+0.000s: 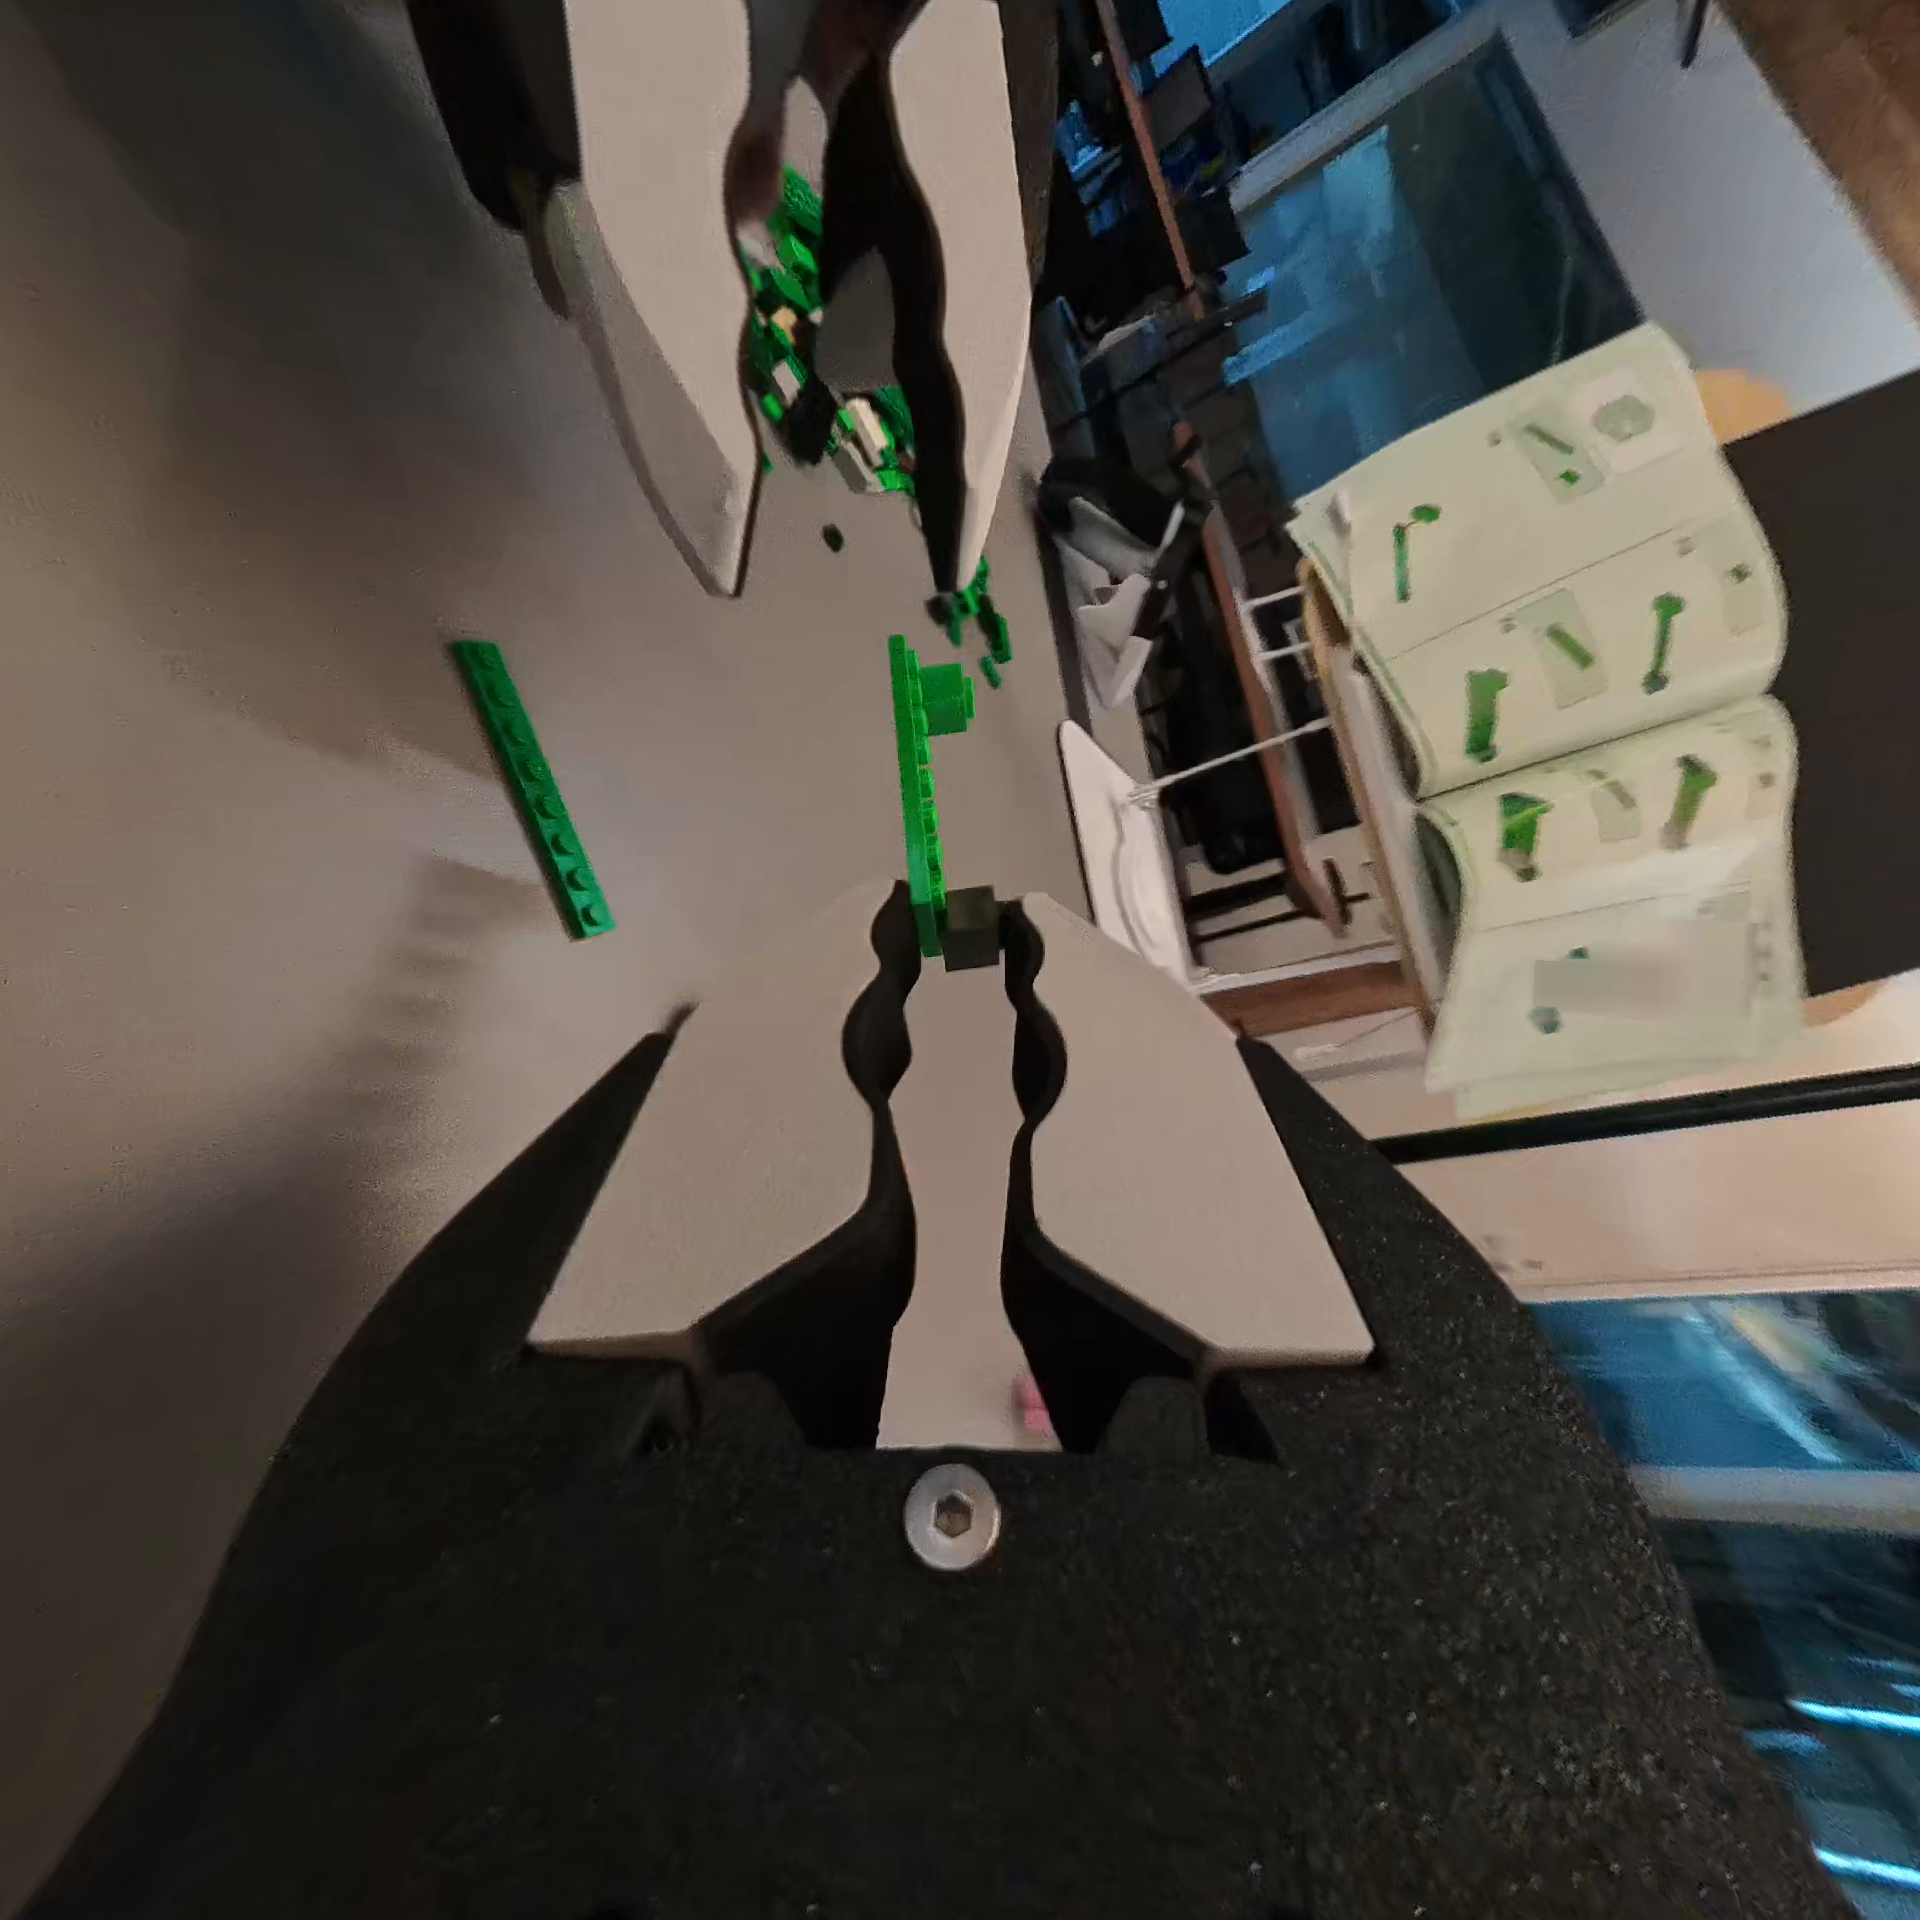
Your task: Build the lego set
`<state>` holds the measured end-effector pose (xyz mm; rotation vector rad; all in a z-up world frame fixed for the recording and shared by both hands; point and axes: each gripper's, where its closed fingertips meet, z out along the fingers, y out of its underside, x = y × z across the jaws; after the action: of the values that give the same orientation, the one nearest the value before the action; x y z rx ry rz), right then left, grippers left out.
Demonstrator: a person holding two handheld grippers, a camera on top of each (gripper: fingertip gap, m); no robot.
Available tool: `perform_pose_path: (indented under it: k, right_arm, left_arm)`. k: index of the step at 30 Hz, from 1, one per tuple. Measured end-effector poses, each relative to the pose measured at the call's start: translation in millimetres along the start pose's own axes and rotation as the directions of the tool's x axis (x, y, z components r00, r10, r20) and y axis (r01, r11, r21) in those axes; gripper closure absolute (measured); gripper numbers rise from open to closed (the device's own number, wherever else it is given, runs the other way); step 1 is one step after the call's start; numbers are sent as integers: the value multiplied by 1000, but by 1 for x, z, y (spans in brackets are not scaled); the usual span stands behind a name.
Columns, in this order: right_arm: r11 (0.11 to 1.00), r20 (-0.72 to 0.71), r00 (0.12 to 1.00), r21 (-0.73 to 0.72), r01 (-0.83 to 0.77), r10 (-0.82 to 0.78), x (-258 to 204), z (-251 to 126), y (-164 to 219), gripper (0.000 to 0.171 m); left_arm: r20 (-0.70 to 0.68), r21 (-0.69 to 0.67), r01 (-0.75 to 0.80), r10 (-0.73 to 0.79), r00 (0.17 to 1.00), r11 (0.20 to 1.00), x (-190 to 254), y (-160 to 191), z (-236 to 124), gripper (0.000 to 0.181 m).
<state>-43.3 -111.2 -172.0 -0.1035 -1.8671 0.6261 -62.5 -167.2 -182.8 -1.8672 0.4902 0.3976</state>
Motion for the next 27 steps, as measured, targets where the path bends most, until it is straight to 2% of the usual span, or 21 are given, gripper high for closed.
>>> perform_pose_path:
  k: [2,4,9,15,20,27]
  right_arm:
    - [995,-52,994,-17,98,-99,2,-2,-6,156]
    - [984,-86,980,-19,176,-177,1,-2,-13,156]
    - [955,-120,947,-17,298,-297,-3,-5,-24,156]
    - [939,-135,931,7,343,-339,-5,-8,-32,156]
    - [935,-138,927,18,353,-347,-4,-10,-32,156]
    - [934,-135,927,30,357,-350,-6,-10,-34,156]
  left_arm:
    - [-33,91,130,-128,991,987,6,-13,-8,134]
    - [-75,177,200,-189,979,964,7,-27,-17,139]
    - [-109,158,298,-283,953,942,2,-25,-22,145]
    - [-167,104,308,-289,943,946,15,-20,-15,149]
    - [-199,112,304,-278,940,946,21,-22,-15,150]
    - [-191,99,323,-301,934,941,18,-20,-15,150]
